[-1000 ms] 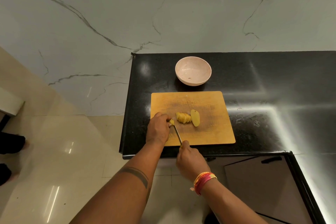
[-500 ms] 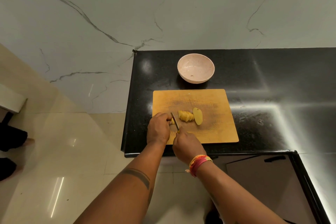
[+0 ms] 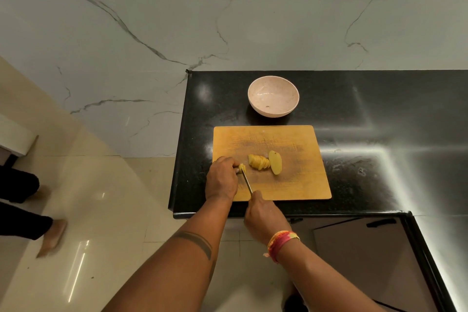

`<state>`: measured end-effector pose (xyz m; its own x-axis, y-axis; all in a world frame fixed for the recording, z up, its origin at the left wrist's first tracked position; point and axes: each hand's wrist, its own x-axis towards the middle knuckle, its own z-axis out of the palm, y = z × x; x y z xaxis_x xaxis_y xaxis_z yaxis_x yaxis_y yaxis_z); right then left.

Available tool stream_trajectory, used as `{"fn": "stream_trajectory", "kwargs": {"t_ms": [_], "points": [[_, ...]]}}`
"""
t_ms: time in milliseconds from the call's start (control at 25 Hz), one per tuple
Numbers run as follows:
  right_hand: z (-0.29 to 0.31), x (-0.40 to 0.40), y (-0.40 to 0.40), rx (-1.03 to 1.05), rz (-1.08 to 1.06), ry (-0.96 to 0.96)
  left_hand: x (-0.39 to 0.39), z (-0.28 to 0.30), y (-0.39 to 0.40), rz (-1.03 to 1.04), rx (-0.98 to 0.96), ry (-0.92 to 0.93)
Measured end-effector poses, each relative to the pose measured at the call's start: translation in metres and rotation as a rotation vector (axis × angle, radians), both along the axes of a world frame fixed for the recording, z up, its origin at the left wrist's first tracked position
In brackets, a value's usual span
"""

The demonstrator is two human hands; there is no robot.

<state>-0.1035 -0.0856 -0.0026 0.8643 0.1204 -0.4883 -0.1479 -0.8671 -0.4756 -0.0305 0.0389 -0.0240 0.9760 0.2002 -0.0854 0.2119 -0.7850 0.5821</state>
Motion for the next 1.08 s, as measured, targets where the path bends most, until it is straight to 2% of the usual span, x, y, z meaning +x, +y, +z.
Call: {"fn": "stream_trajectory", "kwargs": {"t_ms": [200, 360, 560, 800, 1080], "points": [[-0.001, -0.011, -0.005, 0.041, -0.046, -0.029, -0.003, 0.001, -0.001, -0.009, -0.001, 0.002], [0.004, -0.010, -0.016, 0.077, -0.102, -0.077, -0.013, 0.000, -0.009, 0.002, -0.074, -0.013], [0.003, -0.008, -0.029, 0.061, -0.119, -0.063, -0.009, -0.001, -0.016, -0.026, 0.059, 0.041], [0.001, -0.006, -0.023, 0.084, -0.114, -0.058, -0.001, -0.001, 0.005, -0.225, 0.054, 0.028], [-0.002, 0.001, -0.003, 0.059, -0.097, -0.056, -0.014, -0.004, 0.004, -0.027, -0.036, 0.024]]}}
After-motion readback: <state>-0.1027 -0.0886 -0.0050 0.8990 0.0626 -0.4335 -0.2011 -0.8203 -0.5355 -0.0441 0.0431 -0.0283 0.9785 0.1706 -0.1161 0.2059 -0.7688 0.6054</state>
